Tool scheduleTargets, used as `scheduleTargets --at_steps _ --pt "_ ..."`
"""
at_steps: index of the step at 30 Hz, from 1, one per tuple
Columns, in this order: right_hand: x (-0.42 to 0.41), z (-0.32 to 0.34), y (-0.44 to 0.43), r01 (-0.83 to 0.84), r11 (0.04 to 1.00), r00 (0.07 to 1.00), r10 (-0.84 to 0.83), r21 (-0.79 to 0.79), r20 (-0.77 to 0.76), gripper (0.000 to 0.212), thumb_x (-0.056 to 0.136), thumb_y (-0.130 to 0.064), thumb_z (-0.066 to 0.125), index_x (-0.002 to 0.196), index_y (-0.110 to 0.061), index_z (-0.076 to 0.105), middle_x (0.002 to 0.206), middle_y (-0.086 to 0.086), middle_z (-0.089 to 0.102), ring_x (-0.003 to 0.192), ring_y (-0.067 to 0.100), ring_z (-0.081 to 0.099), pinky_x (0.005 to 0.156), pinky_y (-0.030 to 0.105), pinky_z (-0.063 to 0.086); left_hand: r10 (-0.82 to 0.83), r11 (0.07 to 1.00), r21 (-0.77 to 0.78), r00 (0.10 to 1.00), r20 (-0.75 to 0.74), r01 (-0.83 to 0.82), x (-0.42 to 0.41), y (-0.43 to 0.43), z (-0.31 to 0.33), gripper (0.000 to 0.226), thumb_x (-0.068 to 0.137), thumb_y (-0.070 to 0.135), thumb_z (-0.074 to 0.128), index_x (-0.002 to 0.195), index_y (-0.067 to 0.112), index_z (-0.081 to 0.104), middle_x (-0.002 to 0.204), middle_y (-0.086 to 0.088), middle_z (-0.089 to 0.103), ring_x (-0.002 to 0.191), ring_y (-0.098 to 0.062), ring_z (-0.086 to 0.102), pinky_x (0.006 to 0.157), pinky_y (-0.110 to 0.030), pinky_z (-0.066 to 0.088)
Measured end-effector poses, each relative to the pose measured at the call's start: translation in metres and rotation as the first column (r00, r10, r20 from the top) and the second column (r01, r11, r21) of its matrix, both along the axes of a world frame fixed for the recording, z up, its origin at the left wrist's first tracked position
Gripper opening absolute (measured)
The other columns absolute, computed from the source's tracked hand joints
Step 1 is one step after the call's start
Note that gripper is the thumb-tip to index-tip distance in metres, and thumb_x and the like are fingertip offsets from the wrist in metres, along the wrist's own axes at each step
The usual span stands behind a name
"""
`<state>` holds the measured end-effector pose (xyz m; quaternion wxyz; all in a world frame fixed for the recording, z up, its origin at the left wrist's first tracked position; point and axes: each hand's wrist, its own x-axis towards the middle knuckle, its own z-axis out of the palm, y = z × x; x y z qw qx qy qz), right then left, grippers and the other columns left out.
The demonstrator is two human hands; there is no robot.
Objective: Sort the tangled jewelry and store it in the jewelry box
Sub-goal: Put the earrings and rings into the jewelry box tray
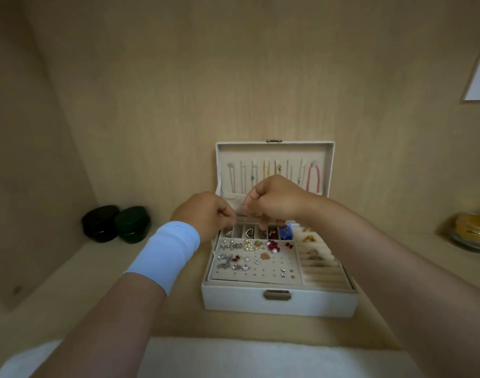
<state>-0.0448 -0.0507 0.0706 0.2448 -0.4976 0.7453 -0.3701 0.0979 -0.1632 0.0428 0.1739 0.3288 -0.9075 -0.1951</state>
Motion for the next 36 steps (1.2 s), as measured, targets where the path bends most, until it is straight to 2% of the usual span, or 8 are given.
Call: scheduleTargets --at_steps 3,7,14,18,22,28,33,36 --pt "0.005 -0.004 -0.017 0.012 0.999 0.998 -0.010 0.045 -0.055 0.006 0.089 -0.020 0.073 0.085 -0.015 0.074 0.085 0.019 0.075 0.063 0.024 0.067 0.038 0.018 0.040 0.008 0.998 -0.065 0.999 0.036 -0.006 0.004 -0.003 -0.005 0.004 0.084 0.029 0.074 0.083 0.031 0.077 0.079 0.016 0.069 0.082 -0.007 0.065 0.080 -0.025 0.052" --pt "0.007 -0.012 -0.030 0.025 0.998 0.996 -0.020 0.056 -0.088 0.009 0.090 -0.016 0.072 0.090 -0.008 0.075 0.076 0.008 0.074 0.057 0.019 0.067 0.042 0.018 0.045 -0.034 0.997 -0.072 0.997 0.063 0.038 0.010 -0.007 -0.011 0.008 0.083 0.029 0.074 0.088 0.033 0.077 0.085 0.017 0.071 0.085 -0.006 0.065 0.083 -0.026 0.053" --pt "0.013 -0.025 -0.054 0.027 0.990 0.974 0.004 0.135 -0.229 0.019 0.088 -0.020 0.070 0.091 -0.002 0.076 0.067 0.011 0.068 0.052 0.016 0.058 0.067 0.034 0.057 -0.061 0.998 -0.020 0.985 -0.160 0.058 0.030 -0.019 -0.020 0.015 0.087 0.018 0.070 0.094 0.030 0.076 0.089 0.014 0.071 0.078 0.002 0.061 0.080 -0.020 0.050" --pt "0.017 -0.030 -0.056 0.037 0.981 0.952 0.024 0.191 -0.306 0.025 0.086 -0.024 0.074 0.085 0.001 0.073 0.063 0.007 0.059 0.058 0.016 0.054 0.063 0.028 0.047 -0.035 0.999 0.003 0.967 -0.252 0.037 0.034 -0.020 -0.018 0.015 0.087 0.020 0.069 0.097 0.030 0.073 0.086 0.012 0.070 0.081 0.001 0.061 0.072 -0.009 0.043" --pt "0.008 -0.021 -0.042 0.050 0.992 0.955 -0.014 0.112 -0.296 0.021 0.088 -0.024 0.072 0.085 -0.004 0.077 0.062 0.006 0.063 0.051 0.010 0.055 0.056 0.024 0.048 -0.051 0.998 0.019 0.967 -0.250 0.058 0.026 -0.013 -0.014 0.013 0.088 0.023 0.067 0.099 0.030 0.073 0.088 0.012 0.068 0.073 0.000 0.060 0.075 -0.017 0.048" --pt "-0.032 0.000 0.025 0.120 0.991 0.964 -0.130 -0.056 -0.234 0.013 0.091 -0.019 0.071 0.081 -0.012 0.076 0.071 -0.008 0.069 0.051 -0.007 0.058 0.061 0.019 0.043 -0.158 0.987 -0.001 0.960 -0.231 0.162 -0.014 0.028 -0.003 0.011 0.091 0.031 0.065 0.100 0.034 0.071 0.092 0.017 0.067 0.073 0.000 0.061 0.074 -0.022 0.052" --pt "-0.089 -0.014 0.097 0.242 0.970 0.947 -0.244 -0.036 -0.209 0.009 0.090 -0.011 0.070 0.084 -0.006 0.076 0.072 0.000 0.069 0.046 0.012 0.052 0.048 0.022 0.045 -0.275 0.961 0.006 0.951 -0.141 0.278 -0.066 0.076 0.000 0.012 0.092 0.030 0.063 0.100 0.031 0.072 0.094 0.016 0.067 0.072 -0.006 0.064 0.073 -0.025 0.054" --pt "-0.121 -0.031 0.128 0.254 0.964 0.936 -0.223 0.084 -0.273 0.008 0.086 -0.006 0.071 0.090 -0.009 0.077 0.071 0.005 0.069 0.049 0.015 0.054 0.052 0.023 0.046 -0.328 0.945 -0.028 0.939 -0.105 0.327 -0.099 0.102 -0.001 0.010 0.090 0.030 0.064 0.096 0.030 0.072 0.093 0.015 0.068 0.076 -0.004 0.060 0.084 -0.027 0.052"
